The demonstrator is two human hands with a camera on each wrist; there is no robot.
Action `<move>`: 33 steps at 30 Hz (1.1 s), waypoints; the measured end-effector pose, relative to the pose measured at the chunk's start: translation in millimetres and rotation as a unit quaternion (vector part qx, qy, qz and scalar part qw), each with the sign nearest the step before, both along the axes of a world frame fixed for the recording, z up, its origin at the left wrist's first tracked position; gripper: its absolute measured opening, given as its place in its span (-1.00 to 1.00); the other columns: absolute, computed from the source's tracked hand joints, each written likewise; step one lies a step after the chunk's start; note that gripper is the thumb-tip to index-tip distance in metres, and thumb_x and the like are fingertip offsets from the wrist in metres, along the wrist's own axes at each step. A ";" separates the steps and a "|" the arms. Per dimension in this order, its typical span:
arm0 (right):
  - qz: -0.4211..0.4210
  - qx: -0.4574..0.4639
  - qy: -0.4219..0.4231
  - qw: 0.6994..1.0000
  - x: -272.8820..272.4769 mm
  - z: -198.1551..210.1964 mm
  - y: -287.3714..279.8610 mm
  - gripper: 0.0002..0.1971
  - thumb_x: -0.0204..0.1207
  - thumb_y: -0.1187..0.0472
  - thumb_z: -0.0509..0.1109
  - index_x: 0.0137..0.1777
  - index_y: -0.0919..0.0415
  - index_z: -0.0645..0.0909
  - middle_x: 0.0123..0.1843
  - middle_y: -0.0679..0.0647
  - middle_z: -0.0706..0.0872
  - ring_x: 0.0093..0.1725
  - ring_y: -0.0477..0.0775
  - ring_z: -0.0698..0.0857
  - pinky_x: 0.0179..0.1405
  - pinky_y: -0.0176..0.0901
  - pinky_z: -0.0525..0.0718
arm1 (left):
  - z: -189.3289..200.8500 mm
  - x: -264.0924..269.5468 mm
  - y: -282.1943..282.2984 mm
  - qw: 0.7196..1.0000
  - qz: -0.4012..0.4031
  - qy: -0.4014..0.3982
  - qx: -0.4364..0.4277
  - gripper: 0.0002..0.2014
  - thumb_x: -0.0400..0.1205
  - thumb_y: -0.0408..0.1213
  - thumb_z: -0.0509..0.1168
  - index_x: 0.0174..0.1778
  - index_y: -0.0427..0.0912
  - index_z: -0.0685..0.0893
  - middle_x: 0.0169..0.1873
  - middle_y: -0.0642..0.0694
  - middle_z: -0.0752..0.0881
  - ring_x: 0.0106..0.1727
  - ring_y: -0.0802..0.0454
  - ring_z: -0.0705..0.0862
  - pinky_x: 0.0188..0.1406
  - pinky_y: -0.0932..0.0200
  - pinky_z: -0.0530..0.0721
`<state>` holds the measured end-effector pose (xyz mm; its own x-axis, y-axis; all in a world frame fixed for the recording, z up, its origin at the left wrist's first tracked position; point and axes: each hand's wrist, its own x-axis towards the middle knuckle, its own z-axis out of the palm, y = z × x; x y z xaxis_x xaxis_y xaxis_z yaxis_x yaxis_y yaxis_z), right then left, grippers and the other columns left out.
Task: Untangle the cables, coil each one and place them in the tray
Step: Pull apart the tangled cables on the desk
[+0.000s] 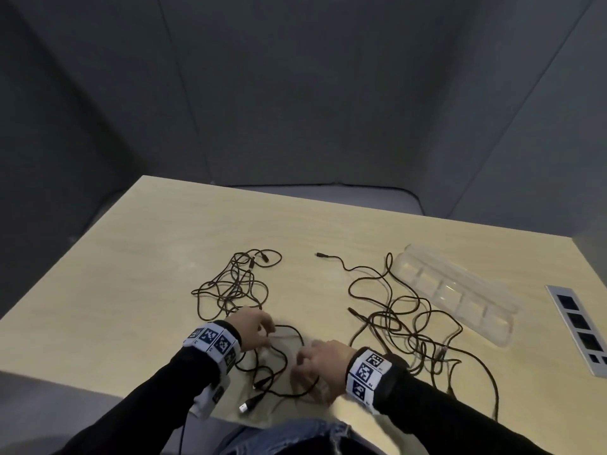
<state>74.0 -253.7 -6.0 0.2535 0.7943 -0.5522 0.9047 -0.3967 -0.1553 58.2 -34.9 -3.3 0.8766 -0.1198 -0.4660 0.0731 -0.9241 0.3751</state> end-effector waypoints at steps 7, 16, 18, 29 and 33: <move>-0.248 0.219 0.115 0.937 24.8 8.3 -12.6 -0.80 0.49 0.05 0.41 -0.03 0.15 0.75 -0.14 0.09 0.68 -0.11 0.07 0.66 -0.02 -0.08 0.62 | 15.2 2.8 6.9 0.996 -0.018 0.008 -0.083 0.00 0.26 0.20 0.54 0.56 -0.10 0.29 0.49 -0.03 0.42 0.46 0.05 0.42 0.46 0.19 0.38; -0.419 0.539 0.263 0.682 41.4 107.7 18.5 -0.84 0.62 0.34 0.26 -0.05 0.24 0.68 -0.33 0.13 0.70 -0.33 0.02 0.66 -0.24 -0.24 0.65 | 18.8 14.4 -29.3 0.984 -0.109 -0.048 -0.132 -0.59 0.41 0.08 0.45 0.12 0.02 0.63 0.10 0.09 0.71 0.14 0.10 0.65 0.35 0.06 0.46; -0.461 0.613 0.249 0.592 47.5 125.6 10.1 -0.83 0.62 0.32 0.24 -0.09 0.20 0.67 -0.29 0.07 0.75 -0.27 0.00 0.73 -0.17 -0.21 0.69 | 12.6 11.2 -16.5 0.982 -0.104 -0.044 -0.151 -0.84 0.53 -0.04 0.33 0.01 0.12 0.62 -0.01 0.06 0.74 0.02 0.09 0.67 0.17 0.11 0.59; -0.575 0.658 -0.013 0.487 82.8 164.9 -71.5 -0.62 0.51 0.28 0.32 -0.41 -0.21 0.69 0.00 -0.05 0.67 0.08 -0.07 0.61 0.29 0.10 0.58 | 45.3 28.8 40.9 0.980 -0.005 -0.135 -0.148 -0.72 0.64 -0.02 0.01 -0.32 0.18 0.56 -0.35 0.13 0.71 -0.25 0.22 0.65 -0.09 0.14 0.61; -0.535 0.571 0.053 0.621 66.0 151.2 -31.5 -0.76 0.59 0.26 0.29 -0.31 0.01 0.55 0.22 0.09 0.65 0.17 -0.08 0.59 0.32 -0.02 0.53 | 92.7 35.1 19.6 0.953 -0.053 -0.250 -0.165 -0.73 0.69 -0.02 0.03 -0.13 0.09 0.63 -0.36 0.15 0.63 -0.28 0.29 0.57 -0.23 0.27 0.51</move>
